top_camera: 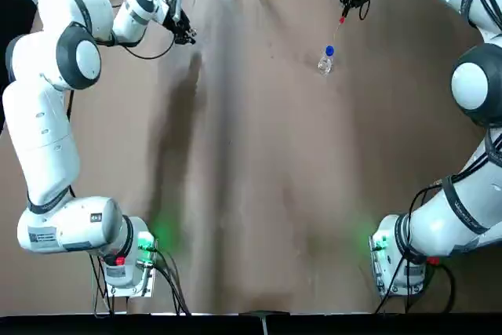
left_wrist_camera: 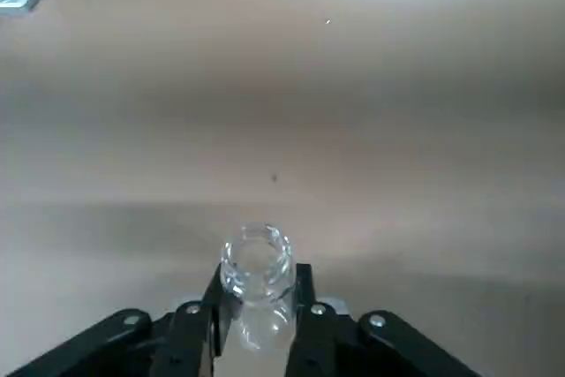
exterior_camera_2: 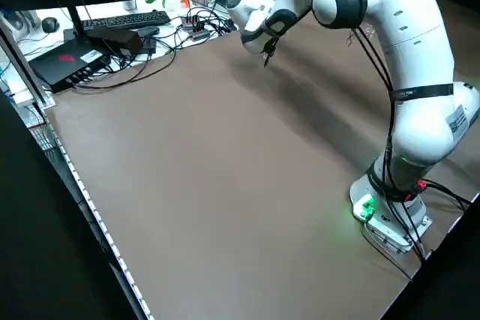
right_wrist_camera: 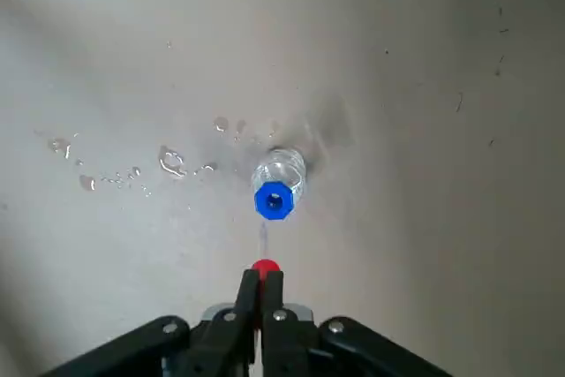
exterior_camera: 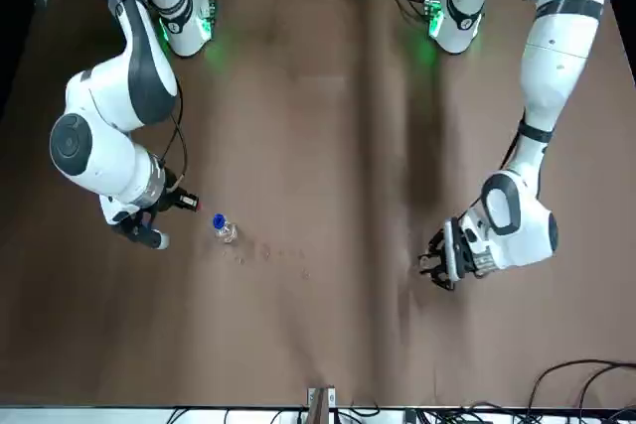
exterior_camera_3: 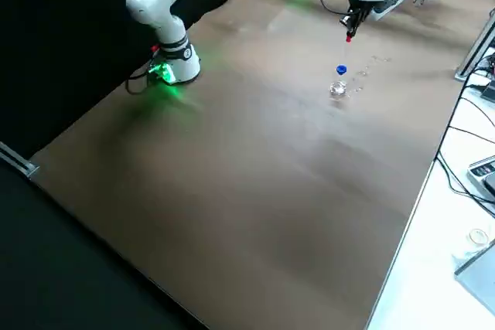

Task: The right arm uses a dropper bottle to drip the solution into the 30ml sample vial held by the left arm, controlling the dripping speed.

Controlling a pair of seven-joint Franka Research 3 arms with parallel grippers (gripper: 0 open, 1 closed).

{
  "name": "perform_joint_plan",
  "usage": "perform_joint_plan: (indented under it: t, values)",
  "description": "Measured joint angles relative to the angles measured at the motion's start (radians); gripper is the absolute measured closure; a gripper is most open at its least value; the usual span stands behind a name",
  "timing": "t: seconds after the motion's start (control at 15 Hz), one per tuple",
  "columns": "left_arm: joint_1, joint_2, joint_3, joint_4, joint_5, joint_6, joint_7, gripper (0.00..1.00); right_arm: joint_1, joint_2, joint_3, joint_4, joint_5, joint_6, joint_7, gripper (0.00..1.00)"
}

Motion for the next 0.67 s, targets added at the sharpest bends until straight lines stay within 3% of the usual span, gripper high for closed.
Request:
perform_joint_plan:
  t: [0.27,0.67]
  values:
    - [0.079,0.016,-0.002,0.020,-0.020,-0.047,0.064,0.68,0.001,0.013,0.002,-0.009,-0.050,0.001,0.000,0.96]
    - [0.115,0.045,-0.002,0.023,-0.105,-0.069,0.127,0.68,0.005,0.046,0.003,-0.009,-0.059,0.022,0.000,0.96]
